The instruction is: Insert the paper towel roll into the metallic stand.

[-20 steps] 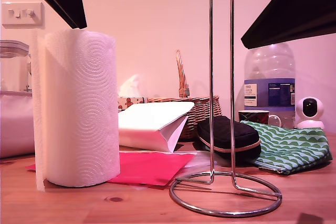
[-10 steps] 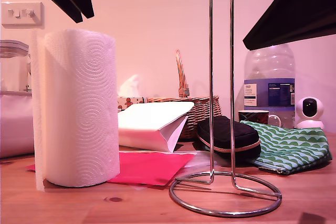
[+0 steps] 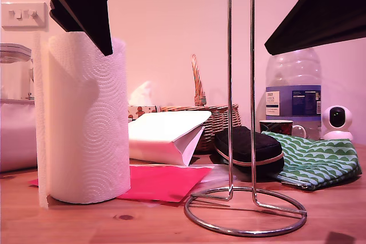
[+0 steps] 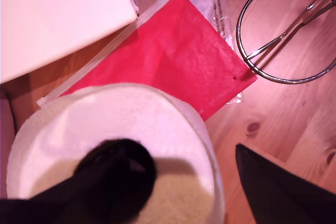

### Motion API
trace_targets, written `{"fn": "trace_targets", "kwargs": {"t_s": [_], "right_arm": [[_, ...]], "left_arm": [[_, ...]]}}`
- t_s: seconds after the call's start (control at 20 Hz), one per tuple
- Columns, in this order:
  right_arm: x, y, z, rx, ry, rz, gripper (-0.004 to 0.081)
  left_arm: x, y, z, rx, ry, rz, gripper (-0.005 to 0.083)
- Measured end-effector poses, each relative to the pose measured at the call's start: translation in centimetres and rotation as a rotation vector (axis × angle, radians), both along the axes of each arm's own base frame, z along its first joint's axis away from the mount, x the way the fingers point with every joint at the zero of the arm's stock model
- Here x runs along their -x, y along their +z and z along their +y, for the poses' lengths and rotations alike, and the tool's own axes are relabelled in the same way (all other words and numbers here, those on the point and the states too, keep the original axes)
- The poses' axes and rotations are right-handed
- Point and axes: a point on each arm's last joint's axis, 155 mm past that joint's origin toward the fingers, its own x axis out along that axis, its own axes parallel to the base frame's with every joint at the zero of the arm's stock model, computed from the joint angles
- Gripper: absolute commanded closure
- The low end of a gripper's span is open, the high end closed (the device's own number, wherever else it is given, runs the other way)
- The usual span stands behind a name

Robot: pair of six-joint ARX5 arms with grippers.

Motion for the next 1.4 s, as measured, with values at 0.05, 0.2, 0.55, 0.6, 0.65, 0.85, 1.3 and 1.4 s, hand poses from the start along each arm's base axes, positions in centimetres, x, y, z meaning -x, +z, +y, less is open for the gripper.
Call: {"fn": "trace_targets", "kwargs": {"t_s": [0.05, 0.2, 0.55, 0.6, 0.65, 0.85, 1.3, 1.4], "right_arm": [[0.0, 0.0, 0.0, 0.000, 0.000, 0.000, 0.0769], [-0.1, -0.1, -0.2, 0.004, -0.010, 0.002, 0.0757], [-2.9, -0.6, -3.1, 0.072, -0.159, -0.036, 0.0482], [-2.7, -0.5, -2.8, 0.098, -0.103, -0.074, 0.0513], [-2.3, -0.5, -2.3, 0.119, -0.041, -0.107, 0.0541], [-1.3, -0.6, -1.5, 0.123, 0.061, -0.120, 0.0614], [-2.9, -4.9, -3.4, 0.095, 0.036, -0.081, 0.0614], [-4.1, -6.1, -4.0, 0.120, 0.005, -0.051, 0.0614]], "left_arm": [[0.0, -0.1, 0.1, -0.002, 0.003, 0.004, 0.0175], [-0.1, -0.4, 0.2, -0.007, 0.008, 0.013, 0.0367], [0.3, -0.7, 0.4, -0.021, 0.002, 0.029, 0.0789], [0.2, -0.7, 0.4, -0.021, 0.002, 0.029, 0.0789], [0.2, -0.7, 0.5, -0.021, 0.003, 0.029, 0.0789], [0.3, -0.7, 0.4, -0.019, 0.002, 0.034, 0.0789], [0.1, -0.6, 0.5, -0.013, 0.006, 0.029, 0.0789], [-0.1, -0.5, 0.4, -0.009, 0.007, 0.022, 0.0789]]}}
